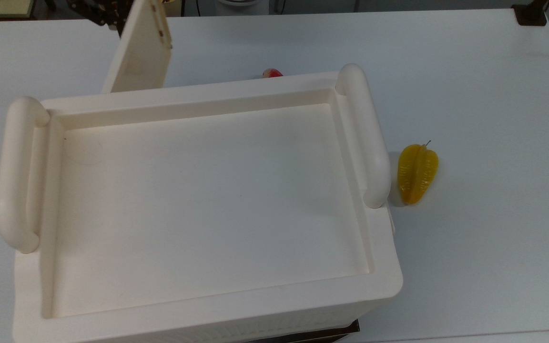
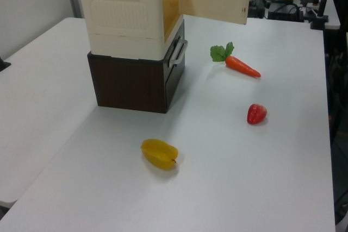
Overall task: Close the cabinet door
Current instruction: 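Push the cream door with the gripper, swinging it shut against the cabinet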
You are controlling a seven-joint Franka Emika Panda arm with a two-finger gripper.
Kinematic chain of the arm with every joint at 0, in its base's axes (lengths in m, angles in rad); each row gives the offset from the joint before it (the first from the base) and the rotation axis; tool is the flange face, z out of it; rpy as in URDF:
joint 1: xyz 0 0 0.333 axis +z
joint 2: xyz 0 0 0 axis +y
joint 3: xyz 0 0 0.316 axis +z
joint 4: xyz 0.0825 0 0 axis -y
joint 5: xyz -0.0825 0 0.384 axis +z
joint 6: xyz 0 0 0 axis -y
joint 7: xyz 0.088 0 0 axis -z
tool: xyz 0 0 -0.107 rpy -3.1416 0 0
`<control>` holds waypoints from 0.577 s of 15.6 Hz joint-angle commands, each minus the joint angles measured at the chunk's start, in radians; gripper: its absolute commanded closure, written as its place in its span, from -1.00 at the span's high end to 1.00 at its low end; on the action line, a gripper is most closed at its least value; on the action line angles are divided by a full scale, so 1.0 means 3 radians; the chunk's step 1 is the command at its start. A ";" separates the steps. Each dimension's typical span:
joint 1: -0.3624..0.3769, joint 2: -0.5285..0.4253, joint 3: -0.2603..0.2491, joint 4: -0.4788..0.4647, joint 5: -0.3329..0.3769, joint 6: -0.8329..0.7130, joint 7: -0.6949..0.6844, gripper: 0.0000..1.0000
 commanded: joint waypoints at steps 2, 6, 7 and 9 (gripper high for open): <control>0.0133 0.0118 0.0014 0.0069 0.0098 0.0208 -0.0268 -1.00; 0.0317 0.0189 0.0014 0.0075 0.0578 0.0213 -0.0263 -1.00; 0.0368 0.0225 0.0009 0.0075 0.0665 0.0223 -0.0258 -1.00; 0.0465 0.0235 0.0014 0.0075 0.0793 0.0432 -0.0222 -1.00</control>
